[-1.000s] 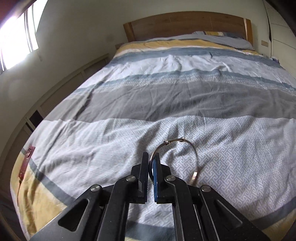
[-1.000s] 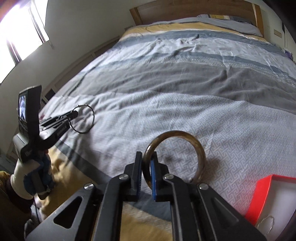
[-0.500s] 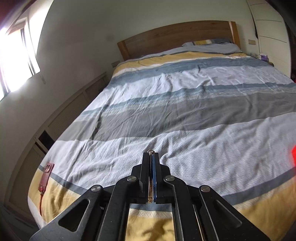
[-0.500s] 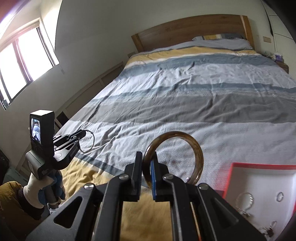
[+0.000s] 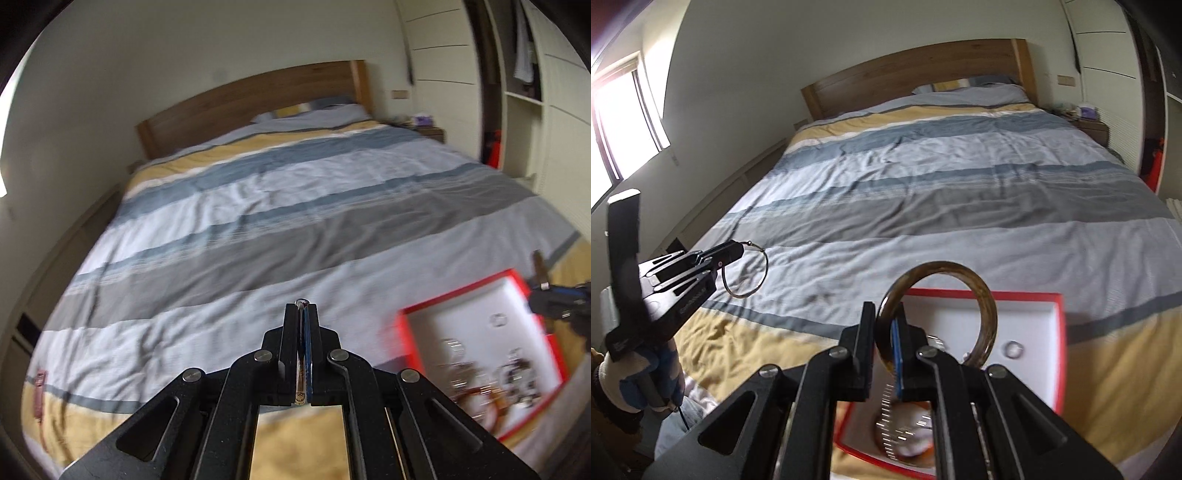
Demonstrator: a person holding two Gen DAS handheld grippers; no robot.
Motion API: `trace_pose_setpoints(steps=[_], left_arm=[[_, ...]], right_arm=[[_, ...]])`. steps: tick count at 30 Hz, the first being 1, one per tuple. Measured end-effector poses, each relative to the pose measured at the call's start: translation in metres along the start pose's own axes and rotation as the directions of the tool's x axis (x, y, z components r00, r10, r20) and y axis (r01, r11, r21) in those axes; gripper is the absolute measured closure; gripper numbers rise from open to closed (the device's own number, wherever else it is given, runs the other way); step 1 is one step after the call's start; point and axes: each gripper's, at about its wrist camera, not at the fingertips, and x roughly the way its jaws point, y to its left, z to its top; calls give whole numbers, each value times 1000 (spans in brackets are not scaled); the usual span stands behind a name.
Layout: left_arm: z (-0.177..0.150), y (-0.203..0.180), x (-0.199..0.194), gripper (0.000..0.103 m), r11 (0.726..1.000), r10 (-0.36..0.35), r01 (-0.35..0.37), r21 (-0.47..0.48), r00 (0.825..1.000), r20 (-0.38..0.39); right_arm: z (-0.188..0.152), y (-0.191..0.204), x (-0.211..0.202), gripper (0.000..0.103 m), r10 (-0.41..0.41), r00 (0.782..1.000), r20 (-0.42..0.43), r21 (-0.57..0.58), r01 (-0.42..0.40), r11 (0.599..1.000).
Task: Organize jewelry
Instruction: 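Carry both bangles over the red box with both grippers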
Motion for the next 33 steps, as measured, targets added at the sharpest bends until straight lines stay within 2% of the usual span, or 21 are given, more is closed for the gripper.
trace_pose_setpoints(steps=[4,6,12,15,17,22,27,33], left_arm=[[7,-62,16,100,992,-124,125,25,992,-27],[8,-85,27,100,986,-164,165,32,985,-48],[1,-129,68,100,959,-281,282,-11,950,-137],[-11,-131,91,100,960,-276,279,-9,943,-188],[-15,-129,98,99,966,-251,257,9,950,-184],[-18,-114,110,97,971,-230,237,18,954,-195],[-27,-107,121,96,973,-226,231,-6,948,-225],[-39,-121,132,98,967,-244,256,10,931,-270]], right_arm=[[-4,-30,2,95,-32,999,-28,0,32,999],[-6,-42,8,95,-44,998,-45,-8,43,999],[-9,-69,40,95,-70,991,-117,-49,65,997],[-14,-76,62,95,-66,983,-170,-72,55,996],[-18,-76,74,95,-71,978,-195,-88,55,995],[-26,-76,97,95,-72,967,-244,-103,48,994],[-28,-75,107,95,-78,959,-273,-124,45,991],[-31,-76,114,95,-90,949,-304,-133,51,990]])
